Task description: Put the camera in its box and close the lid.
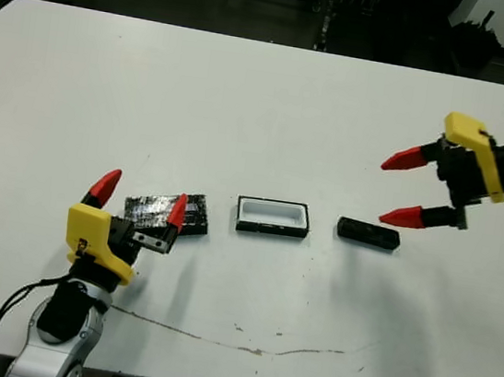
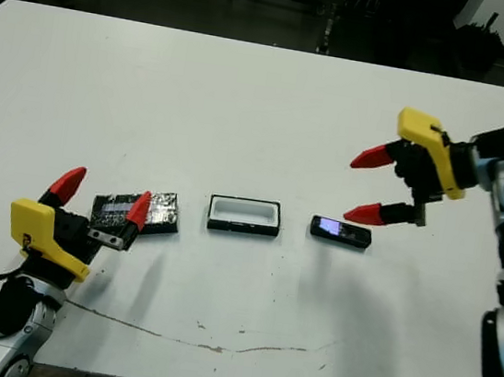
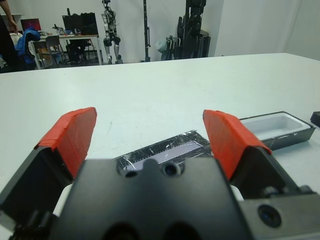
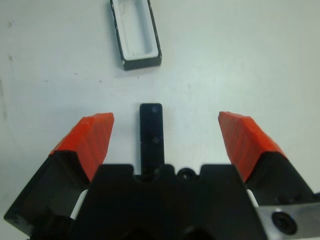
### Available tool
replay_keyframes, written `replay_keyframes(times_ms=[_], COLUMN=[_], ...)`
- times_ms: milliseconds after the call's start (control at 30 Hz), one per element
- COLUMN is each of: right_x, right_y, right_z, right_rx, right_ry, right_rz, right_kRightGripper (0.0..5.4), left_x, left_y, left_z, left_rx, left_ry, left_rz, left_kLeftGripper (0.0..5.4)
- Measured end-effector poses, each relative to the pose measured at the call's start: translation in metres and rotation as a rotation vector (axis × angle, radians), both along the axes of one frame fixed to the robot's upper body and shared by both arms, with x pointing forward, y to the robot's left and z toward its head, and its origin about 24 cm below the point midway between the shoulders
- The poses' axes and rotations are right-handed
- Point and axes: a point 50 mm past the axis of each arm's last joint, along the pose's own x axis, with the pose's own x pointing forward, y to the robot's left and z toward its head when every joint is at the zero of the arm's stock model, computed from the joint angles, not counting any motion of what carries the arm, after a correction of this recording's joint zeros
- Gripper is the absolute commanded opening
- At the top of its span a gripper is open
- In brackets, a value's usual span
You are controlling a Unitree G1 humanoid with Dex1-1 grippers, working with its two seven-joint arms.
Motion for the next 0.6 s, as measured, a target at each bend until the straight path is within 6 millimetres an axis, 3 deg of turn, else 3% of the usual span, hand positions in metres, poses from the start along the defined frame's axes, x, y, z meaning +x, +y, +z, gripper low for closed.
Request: replay_keyframes(times_ms=[367,600], right_x=[0.007,0.006], right_y=[0.009,0.010], right_z=[-0.019,-0.026], right_rx=[-0.066,-0.070], right_ry=[-0.001,0.006], right_rz=[-0.030,-0.026], right_kRightGripper=[4.29,4.88], left_x=[0.000,-0.001], left_y=[0.001,0.001], left_z=[0.000,-0.001], left_rx=[0.001,-0.001], left_ry=[0.002,0.002], left_rz=[0.001,0.003], left_kLeftGripper=[5.40,5.40])
